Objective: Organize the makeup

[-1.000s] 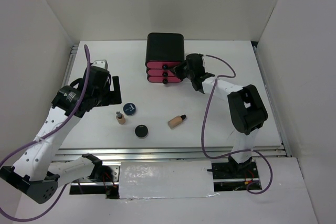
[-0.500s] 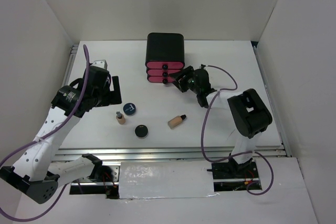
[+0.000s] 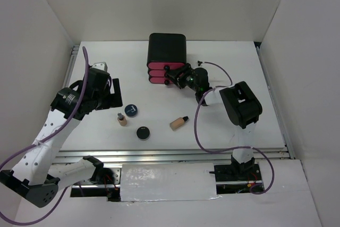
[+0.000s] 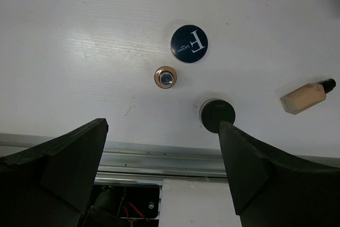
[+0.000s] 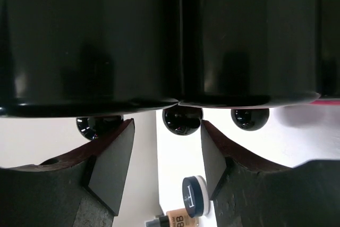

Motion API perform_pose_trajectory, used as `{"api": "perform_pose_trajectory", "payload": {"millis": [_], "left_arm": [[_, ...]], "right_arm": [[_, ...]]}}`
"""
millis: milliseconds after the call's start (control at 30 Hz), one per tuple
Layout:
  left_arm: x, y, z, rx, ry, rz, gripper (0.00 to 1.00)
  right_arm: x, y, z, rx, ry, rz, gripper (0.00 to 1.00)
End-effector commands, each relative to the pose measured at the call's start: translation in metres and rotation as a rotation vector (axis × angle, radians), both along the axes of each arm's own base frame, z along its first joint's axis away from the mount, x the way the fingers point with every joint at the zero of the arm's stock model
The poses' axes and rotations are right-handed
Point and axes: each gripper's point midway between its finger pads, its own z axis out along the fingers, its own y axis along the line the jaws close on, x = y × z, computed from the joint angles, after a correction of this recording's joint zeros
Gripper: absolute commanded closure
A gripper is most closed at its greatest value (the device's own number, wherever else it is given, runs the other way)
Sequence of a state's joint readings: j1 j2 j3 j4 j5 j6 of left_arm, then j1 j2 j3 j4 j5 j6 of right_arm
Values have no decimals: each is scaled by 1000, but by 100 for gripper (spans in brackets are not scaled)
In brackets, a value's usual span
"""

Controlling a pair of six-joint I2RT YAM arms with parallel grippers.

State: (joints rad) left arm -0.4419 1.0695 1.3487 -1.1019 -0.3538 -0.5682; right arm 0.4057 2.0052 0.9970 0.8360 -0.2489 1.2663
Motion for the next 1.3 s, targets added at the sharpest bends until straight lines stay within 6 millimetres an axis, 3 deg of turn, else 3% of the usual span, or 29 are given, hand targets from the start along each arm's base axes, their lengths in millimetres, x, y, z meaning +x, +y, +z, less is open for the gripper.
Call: {"api": "perform_pose_trajectory", "payload": {"millis": [0, 400, 667, 1067, 1267], "left_arm": [[-2, 0, 15, -37, -42, 22, 0], [1, 2, 16, -16, -36, 21, 1], [1, 3, 14, 0, -28, 17, 0], [10, -7, 9, -7, -23, -26, 1], [10, -8, 6, -13, -26, -32, 1]], "right_arm": [[11, 2, 17, 19, -62, 9, 39], [24, 6, -2, 1, -30, 32, 42], [30, 12, 3, 35, -49, 47, 61], [-4, 0, 34, 75, -126, 62, 69], [-24, -5, 35, 86, -125, 73, 69]]}}
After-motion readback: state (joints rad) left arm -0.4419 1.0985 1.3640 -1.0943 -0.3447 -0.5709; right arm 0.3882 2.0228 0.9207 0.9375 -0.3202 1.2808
